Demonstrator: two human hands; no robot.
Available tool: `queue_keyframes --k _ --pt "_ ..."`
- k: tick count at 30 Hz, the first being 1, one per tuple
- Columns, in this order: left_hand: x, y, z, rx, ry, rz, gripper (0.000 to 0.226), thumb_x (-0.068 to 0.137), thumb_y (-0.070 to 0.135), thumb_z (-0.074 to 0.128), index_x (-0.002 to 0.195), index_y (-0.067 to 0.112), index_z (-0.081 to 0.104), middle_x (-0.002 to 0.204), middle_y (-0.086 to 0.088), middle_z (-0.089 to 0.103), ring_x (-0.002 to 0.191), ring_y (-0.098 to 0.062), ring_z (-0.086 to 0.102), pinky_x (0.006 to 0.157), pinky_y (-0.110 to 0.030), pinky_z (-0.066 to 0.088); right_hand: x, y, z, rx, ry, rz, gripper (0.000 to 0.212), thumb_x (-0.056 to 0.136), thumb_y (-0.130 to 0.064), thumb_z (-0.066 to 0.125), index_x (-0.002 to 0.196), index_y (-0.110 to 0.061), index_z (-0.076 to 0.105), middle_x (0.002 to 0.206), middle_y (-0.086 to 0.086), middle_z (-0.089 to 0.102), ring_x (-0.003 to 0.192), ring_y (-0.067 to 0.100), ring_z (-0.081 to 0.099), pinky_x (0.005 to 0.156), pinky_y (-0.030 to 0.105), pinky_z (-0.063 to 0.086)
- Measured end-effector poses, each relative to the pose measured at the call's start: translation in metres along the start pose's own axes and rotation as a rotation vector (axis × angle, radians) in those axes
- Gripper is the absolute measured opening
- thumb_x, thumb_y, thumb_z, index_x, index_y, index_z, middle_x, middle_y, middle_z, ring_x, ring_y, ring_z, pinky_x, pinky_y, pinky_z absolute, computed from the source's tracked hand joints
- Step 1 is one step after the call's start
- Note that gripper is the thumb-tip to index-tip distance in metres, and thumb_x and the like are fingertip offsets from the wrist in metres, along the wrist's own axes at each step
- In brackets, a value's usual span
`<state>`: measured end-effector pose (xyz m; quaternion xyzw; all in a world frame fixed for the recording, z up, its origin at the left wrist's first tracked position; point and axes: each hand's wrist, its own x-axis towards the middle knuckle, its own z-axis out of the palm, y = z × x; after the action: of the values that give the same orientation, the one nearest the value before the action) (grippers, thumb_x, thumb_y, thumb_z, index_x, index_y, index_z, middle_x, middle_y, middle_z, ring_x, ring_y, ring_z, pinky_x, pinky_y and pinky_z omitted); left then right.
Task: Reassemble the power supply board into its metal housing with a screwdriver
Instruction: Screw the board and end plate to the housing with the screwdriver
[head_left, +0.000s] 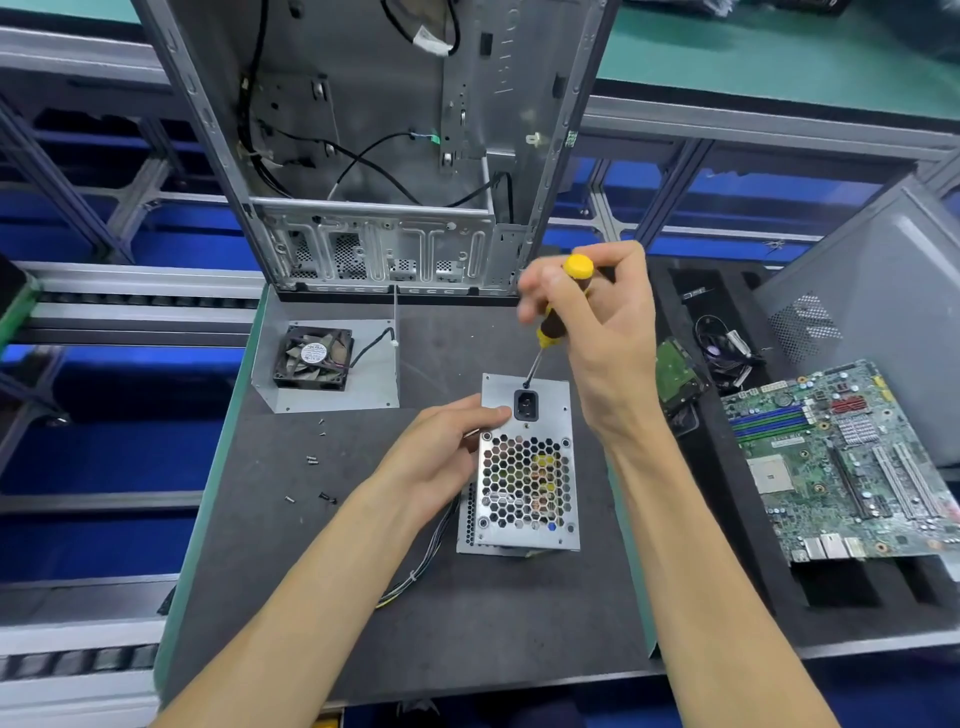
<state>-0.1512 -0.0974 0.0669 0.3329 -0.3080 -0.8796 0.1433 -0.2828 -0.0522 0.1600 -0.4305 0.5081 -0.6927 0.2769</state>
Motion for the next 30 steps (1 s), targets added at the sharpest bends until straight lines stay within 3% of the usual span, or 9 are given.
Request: queue_keyframes --k 4,7,10,13,16,19,21,25,30 --pt "0.0007 -0.0008 -0.0010 -0.002 -0.014 0.000 0.030 0.090 0.004 0.063 0.118 0.007 0.074 0.123 -0.021 0.069 0.119 -0.036 0.065 0.098 -0.045 0.055 0.0001 0.0022 -0.0045 0.016 -0.004 0.037 0.027 0.102 -0.031 0.041 0.118 -0.018 0.057 0.074 -0.008 0.055 0.070 0.011 0.046 0.065 0.022 0.038" --pt "0.0020 -0.0013 -0.0021 -0.004 -0.032 0.002 0.032 0.090 0.005 0.062 0.120 0.006 0.072 0.125 -0.021 0.068 0.121 -0.037 0.063 0.103 -0.048 0.051 -0.0004 0.0012 -0.0030 0.019 0.014 0.080 0.026 0.100 -0.035 0.046 0.112 -0.018 0.063 0.083 -0.010 0.064 0.078 0.011 0.057 0.074 0.028 0.044" --pt "0.0040 -0.0021 -0.0024 -0.010 -0.026 0.006 0.033 0.090 0.004 0.063 0.122 0.005 0.070 0.126 -0.022 0.068 0.122 -0.037 0.062 0.106 -0.050 0.049 -0.0012 -0.0003 0.0007 0.005 0.034 0.026 0.019 0.095 -0.024 0.063 0.101 -0.018 0.046 0.077 -0.005 0.066 0.069 0.013 0.061 0.069 0.025 0.049" --pt "0.0040 -0.0017 -0.0033 -0.010 -0.027 0.004 0.033 0.089 0.004 0.063 0.121 0.005 0.071 0.125 -0.021 0.068 0.121 -0.037 0.063 0.101 -0.046 0.052 -0.0022 0.0005 -0.0020 0.020 -0.002 0.034 0.023 0.098 -0.033 0.050 0.115 -0.018 0.053 0.071 -0.010 0.053 0.066 0.011 0.046 0.064 0.025 0.039" --pt "0.0031 -0.0009 -0.0026 -0.009 -0.031 0.004 0.031 0.089 0.005 0.063 0.119 0.006 0.073 0.124 -0.021 0.069 0.119 -0.035 0.065 0.096 -0.043 0.056 -0.0022 0.0007 -0.0041 0.035 -0.014 0.079 0.035 0.100 -0.038 0.044 0.119 -0.019 0.066 0.085 -0.009 0.062 0.081 0.011 0.057 0.073 0.025 0.043" --pt "0.0033 -0.0005 -0.0008 -0.020 -0.033 0.009 0.032 0.088 0.005 0.065 0.118 0.006 0.073 0.124 -0.020 0.069 0.117 -0.035 0.066 0.091 -0.040 0.058 -0.0047 -0.0008 -0.0007 0.002 -0.013 0.045 0.010 0.100 -0.019 0.057 0.107 -0.016 0.051 0.089 -0.003 0.071 0.078 0.015 0.067 0.069 0.021 0.049" --pt "0.0033 -0.0001 -0.0007 -0.020 -0.033 0.011 0.032 0.087 0.005 0.065 0.118 0.006 0.073 0.124 -0.020 0.069 0.117 -0.034 0.066 0.091 -0.040 0.058 -0.0051 -0.0003 0.0010 -0.005 -0.021 0.028 0.018 0.100 -0.016 0.058 0.105 -0.018 0.041 0.079 -0.003 0.067 0.070 0.012 0.060 0.066 0.020 0.047" --pt "0.0028 -0.0003 -0.0026 -0.013 -0.038 0.007 0.030 0.088 0.005 0.064 0.117 0.008 0.074 0.123 -0.020 0.069 0.116 -0.033 0.067 0.090 -0.039 0.059 -0.0032 -0.0008 -0.0014 0.020 -0.008 0.063 0.031 0.105 -0.030 0.039 0.127 -0.019 0.057 0.084 -0.007 0.058 0.077 0.012 0.051 0.071 0.024 0.041" --pt "0.0035 0.0000 -0.0019 -0.008 -0.022 0.007 0.032 0.087 0.004 0.065 0.118 0.007 0.073 0.123 -0.019 0.070 0.118 -0.033 0.066 0.093 -0.040 0.057 -0.0060 -0.0013 -0.0035 -0.031 0.030 -0.013 0.007 0.102 -0.010 0.054 0.102 -0.015 0.048 0.084 -0.002 0.069 0.074 0.016 0.067 0.072 0.024 0.052"
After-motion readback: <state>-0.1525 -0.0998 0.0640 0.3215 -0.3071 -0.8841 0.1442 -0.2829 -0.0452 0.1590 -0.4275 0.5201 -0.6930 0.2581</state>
